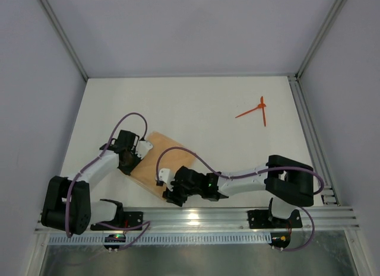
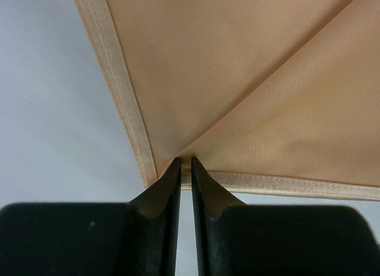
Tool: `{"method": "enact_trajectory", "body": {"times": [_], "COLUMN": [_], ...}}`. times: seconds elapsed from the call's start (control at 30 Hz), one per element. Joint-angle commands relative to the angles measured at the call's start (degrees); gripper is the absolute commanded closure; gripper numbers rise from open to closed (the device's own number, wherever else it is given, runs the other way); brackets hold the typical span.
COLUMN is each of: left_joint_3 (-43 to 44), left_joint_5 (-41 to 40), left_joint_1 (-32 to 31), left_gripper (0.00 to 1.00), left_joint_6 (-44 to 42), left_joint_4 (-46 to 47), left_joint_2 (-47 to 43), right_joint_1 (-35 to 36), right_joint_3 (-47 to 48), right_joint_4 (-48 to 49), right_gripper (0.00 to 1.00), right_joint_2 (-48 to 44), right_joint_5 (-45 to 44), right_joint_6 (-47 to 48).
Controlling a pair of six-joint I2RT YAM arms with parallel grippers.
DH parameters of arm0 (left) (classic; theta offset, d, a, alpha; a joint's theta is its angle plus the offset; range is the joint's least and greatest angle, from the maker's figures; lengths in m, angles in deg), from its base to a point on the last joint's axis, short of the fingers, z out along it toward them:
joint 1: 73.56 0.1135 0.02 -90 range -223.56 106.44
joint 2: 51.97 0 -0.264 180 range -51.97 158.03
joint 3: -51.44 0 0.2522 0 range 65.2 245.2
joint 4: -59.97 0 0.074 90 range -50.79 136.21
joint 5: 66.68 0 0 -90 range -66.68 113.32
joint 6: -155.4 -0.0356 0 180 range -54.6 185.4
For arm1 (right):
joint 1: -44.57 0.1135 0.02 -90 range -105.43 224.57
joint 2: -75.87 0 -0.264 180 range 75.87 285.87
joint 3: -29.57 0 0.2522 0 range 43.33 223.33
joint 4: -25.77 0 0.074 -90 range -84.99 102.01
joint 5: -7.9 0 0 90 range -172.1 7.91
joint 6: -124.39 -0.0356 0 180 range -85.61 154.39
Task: Fold the napkin into a case and place the utensils inside
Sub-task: Smooth out the upper triangle-folded napkin at the center of the board.
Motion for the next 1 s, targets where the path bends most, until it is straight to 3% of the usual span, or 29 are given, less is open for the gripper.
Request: {"method": "enact_trajectory", "body": {"times": [0.0, 0.63, 0.67, 0.8, 0.97], "left_joint_3": [-1.2, 0.0, 0.0, 0.2, 0.2], "left_joint_5": [0.7, 1.1, 1.2, 1.4, 1.3], "left_joint_1": [0.1, 0.1, 0.1, 0.1, 0.1], "left_gripper": [0.87, 0.86, 0.86, 0.87, 0.87], "left_joint_6": [0.6, 0.1, 0.2, 0.2, 0.1], "left_joint_4": [1.4, 0.5, 0.5, 0.2, 0.2], "left_joint_2": [-0.8, -1.7, -1.7, -1.5, -1.4], "right_joint_1": [0.3, 1.9, 1.9, 1.9, 2.3], "right_joint_3": [2.3, 9.5, 9.8, 10.7, 11.3], "right_joint_4": [3.4, -5.6, -5.8, -6.6, -7.8], "right_gripper": [0.47, 0.48, 0.5, 0.71, 0.83], "right_joint_2": [0.5, 6.9, 7.2, 7.5, 6.7], "right_joint_5": [-3.0, -5.3, -5.7, -6.9, -7.2], "right_joint_6": [4.7, 7.4, 7.4, 6.9, 6.8]}}
